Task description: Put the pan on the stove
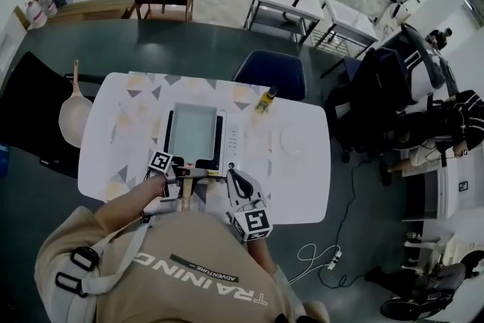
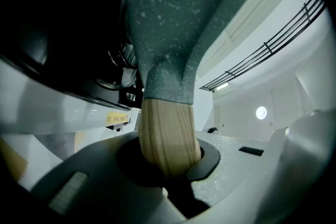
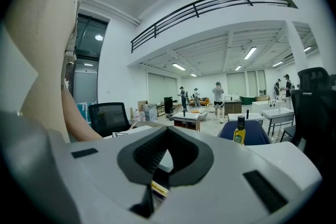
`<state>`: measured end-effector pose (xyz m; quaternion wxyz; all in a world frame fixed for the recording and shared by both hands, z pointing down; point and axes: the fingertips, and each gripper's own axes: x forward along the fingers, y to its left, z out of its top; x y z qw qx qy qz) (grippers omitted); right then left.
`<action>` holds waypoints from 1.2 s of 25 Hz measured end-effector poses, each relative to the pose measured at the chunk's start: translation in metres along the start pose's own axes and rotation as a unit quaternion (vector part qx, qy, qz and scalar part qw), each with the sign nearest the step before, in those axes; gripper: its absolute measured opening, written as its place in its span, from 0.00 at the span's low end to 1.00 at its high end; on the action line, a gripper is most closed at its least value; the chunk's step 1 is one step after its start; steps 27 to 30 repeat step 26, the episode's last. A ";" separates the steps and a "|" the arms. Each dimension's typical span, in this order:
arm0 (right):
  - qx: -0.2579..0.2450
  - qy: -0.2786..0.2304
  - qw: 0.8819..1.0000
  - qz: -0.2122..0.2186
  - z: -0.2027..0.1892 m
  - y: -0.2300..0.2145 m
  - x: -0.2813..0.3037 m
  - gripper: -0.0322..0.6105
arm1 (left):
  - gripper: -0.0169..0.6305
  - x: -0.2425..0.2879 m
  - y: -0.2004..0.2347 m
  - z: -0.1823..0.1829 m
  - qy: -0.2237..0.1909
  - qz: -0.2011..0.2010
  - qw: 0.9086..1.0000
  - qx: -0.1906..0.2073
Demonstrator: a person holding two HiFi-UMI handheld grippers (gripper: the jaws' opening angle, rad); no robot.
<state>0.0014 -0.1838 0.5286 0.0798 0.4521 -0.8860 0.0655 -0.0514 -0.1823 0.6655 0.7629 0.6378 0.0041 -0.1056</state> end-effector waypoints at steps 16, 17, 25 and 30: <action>0.005 0.011 1.000 0.005 -0.003 0.015 0.003 0.05 | 0.08 0.000 -0.004 0.000 -0.001 -0.008 1.000 0.004; 0.006 0.010 1.000 0.003 -0.004 0.016 0.003 0.05 | 0.08 -0.001 -0.005 0.000 0.001 -0.008 1.000 0.003; 0.004 0.012 1.000 0.000 -0.003 0.017 -0.001 0.05 | 0.08 -0.001 -0.004 0.001 0.002 -0.008 1.000 0.009; 0.002 0.009 1.000 0.000 -0.002 0.016 -0.001 0.05 | 0.09 -0.001 -0.004 0.002 0.001 -0.008 1.000 0.009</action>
